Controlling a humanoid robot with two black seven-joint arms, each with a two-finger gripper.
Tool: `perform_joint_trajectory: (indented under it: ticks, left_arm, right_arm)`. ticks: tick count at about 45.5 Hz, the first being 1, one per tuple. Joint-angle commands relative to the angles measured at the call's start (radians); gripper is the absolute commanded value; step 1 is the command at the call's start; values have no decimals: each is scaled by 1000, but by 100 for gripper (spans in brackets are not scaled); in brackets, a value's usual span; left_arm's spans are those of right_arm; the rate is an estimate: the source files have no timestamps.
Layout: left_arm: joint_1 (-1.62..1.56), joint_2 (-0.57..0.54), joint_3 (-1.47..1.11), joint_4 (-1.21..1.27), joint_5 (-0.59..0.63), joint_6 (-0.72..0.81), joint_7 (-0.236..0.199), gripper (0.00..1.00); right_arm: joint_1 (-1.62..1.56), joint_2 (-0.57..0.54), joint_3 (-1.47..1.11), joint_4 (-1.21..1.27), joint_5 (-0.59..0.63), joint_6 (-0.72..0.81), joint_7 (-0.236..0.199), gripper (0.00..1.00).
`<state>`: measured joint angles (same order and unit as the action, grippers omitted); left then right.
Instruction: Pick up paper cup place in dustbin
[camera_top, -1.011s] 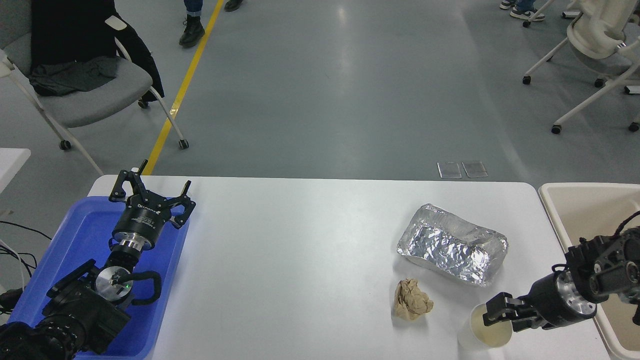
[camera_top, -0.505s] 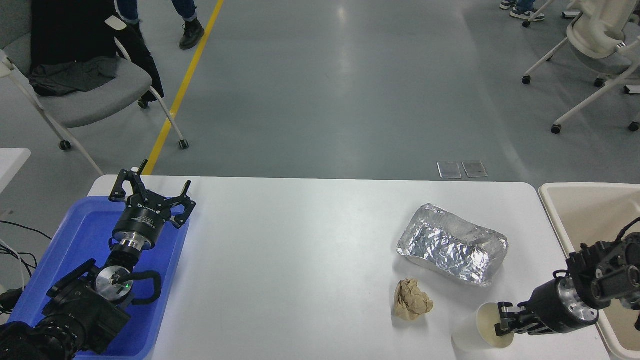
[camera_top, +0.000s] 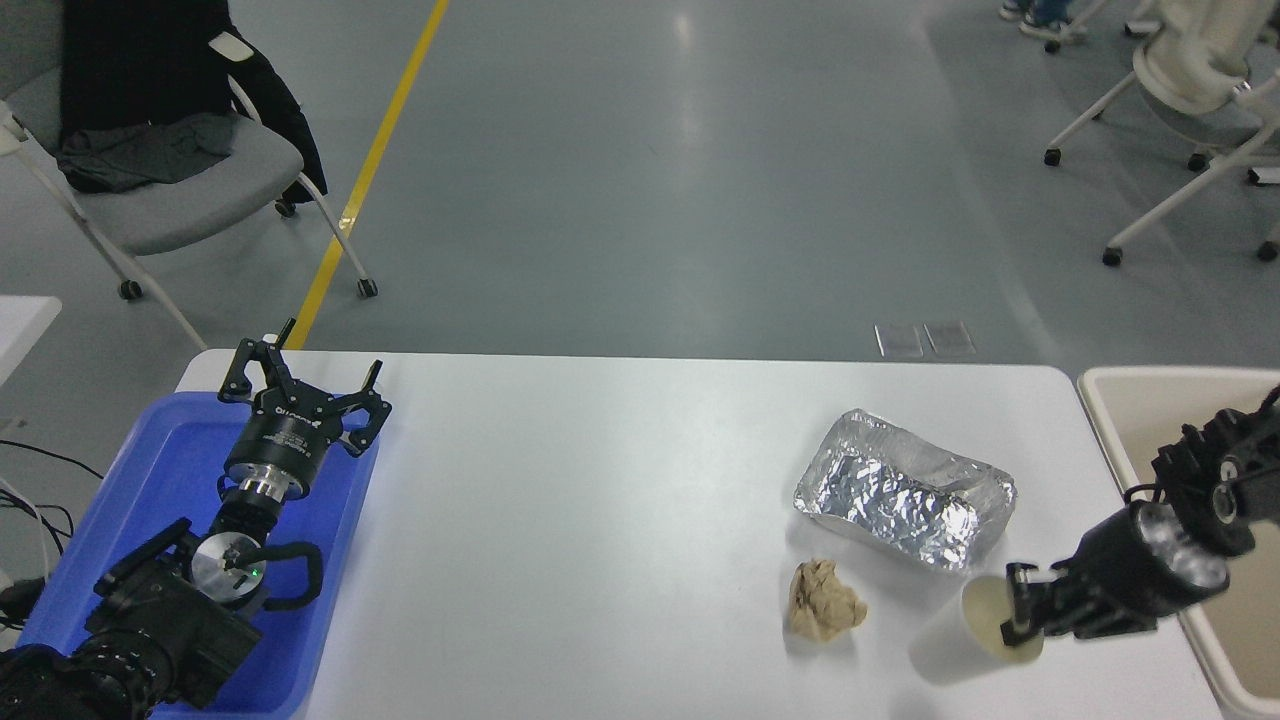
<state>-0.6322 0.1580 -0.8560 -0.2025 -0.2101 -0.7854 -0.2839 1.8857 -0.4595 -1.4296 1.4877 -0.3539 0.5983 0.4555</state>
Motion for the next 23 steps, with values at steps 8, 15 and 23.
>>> perform_joint_trajectory:
  ticks: [8, 15, 23]
  left_arm:
    - [0, 0, 0, 0, 0, 0, 0, 100]
    - [0, 0, 0, 0, 0, 0, 0, 100]
    - [0, 0, 0, 0, 0, 0, 0, 100]
  right_arm:
    - [507, 28, -97, 101, -23, 187, 0, 0]
    - [676, 25, -114, 106, -25, 187, 0, 0]
    - [802, 24, -120, 108, -40, 187, -1, 0]
